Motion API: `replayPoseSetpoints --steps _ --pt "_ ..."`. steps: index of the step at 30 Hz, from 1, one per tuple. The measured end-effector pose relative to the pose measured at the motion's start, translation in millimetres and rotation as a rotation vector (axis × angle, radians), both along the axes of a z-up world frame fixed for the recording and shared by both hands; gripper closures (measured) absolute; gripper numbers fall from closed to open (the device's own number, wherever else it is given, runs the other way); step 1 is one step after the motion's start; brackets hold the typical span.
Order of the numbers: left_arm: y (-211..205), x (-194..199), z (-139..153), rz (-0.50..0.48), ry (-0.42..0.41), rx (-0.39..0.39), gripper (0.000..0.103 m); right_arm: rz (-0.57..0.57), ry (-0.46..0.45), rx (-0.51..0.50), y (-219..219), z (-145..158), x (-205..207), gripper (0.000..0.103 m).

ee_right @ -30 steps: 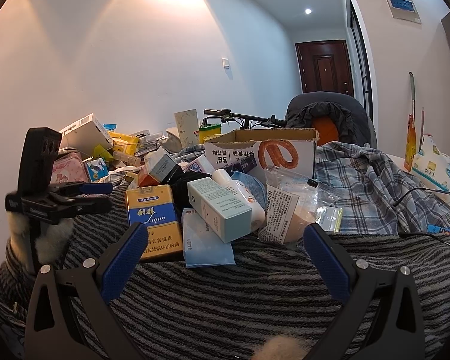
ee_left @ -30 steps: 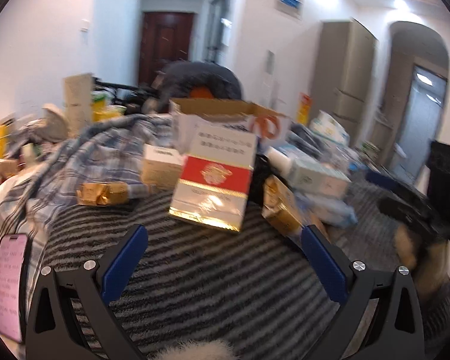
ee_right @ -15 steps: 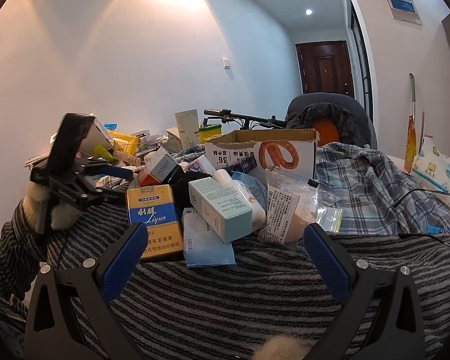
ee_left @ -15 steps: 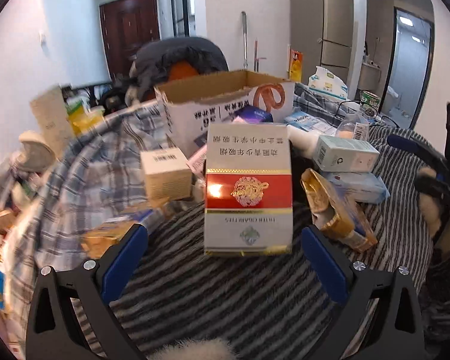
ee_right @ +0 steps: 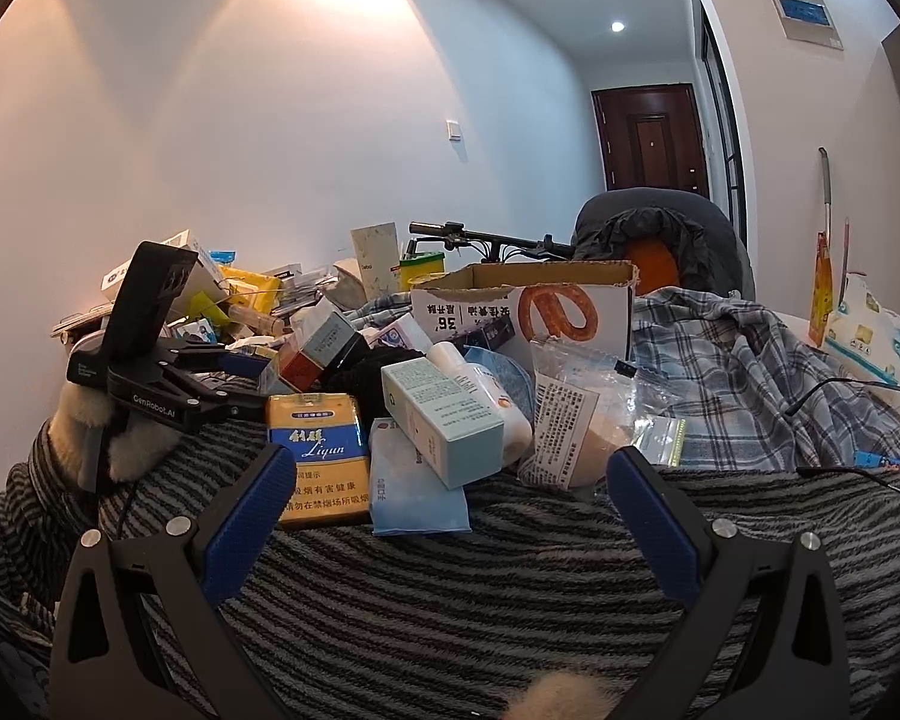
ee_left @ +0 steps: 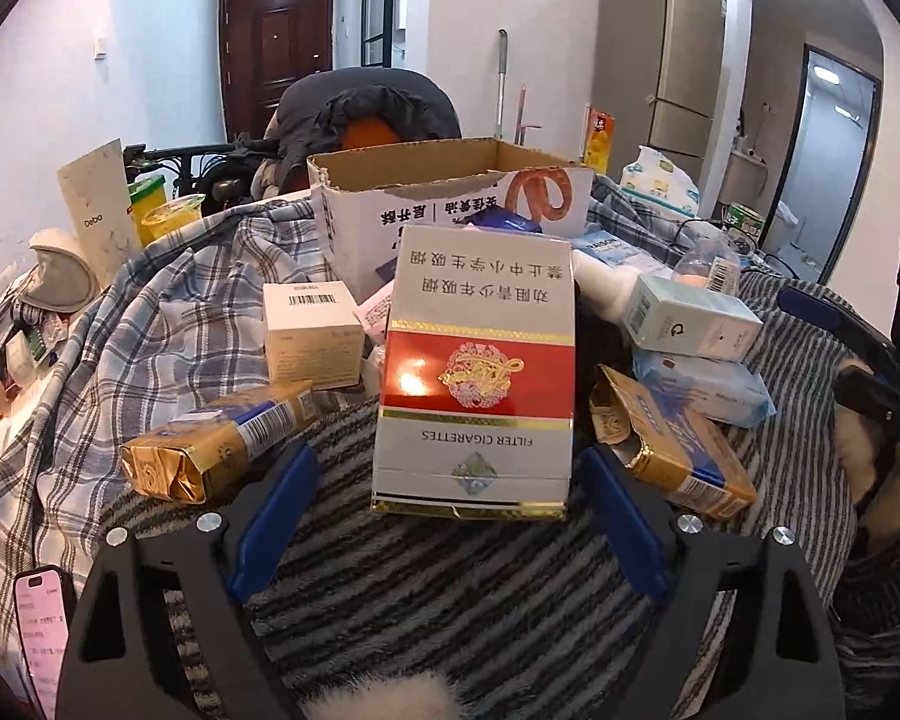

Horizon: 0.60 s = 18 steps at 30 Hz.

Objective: Organize objects
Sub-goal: 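Reach the left gripper to the red-and-white cigarette pack and grasp it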

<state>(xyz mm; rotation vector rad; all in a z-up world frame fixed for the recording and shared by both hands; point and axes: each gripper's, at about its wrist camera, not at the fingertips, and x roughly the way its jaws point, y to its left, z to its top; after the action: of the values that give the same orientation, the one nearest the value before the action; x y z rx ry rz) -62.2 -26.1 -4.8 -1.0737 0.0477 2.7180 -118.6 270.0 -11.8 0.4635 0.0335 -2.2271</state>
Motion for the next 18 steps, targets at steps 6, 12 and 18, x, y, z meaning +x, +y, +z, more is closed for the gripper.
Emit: replayPoseSetpoints --steps 6,12,18 --pt "-2 -5 -3 0.014 -0.016 0.002 0.024 -0.003 0.002 -0.004 1 0 1 0.0" --pt "-11 -1 -3 0.046 0.004 0.042 0.044 -0.002 0.003 -0.005 2 0 1 0.0" --pt "-9 10 4 0.051 0.062 0.041 0.044 -0.003 0.006 -0.007 2 0 0 0.0"
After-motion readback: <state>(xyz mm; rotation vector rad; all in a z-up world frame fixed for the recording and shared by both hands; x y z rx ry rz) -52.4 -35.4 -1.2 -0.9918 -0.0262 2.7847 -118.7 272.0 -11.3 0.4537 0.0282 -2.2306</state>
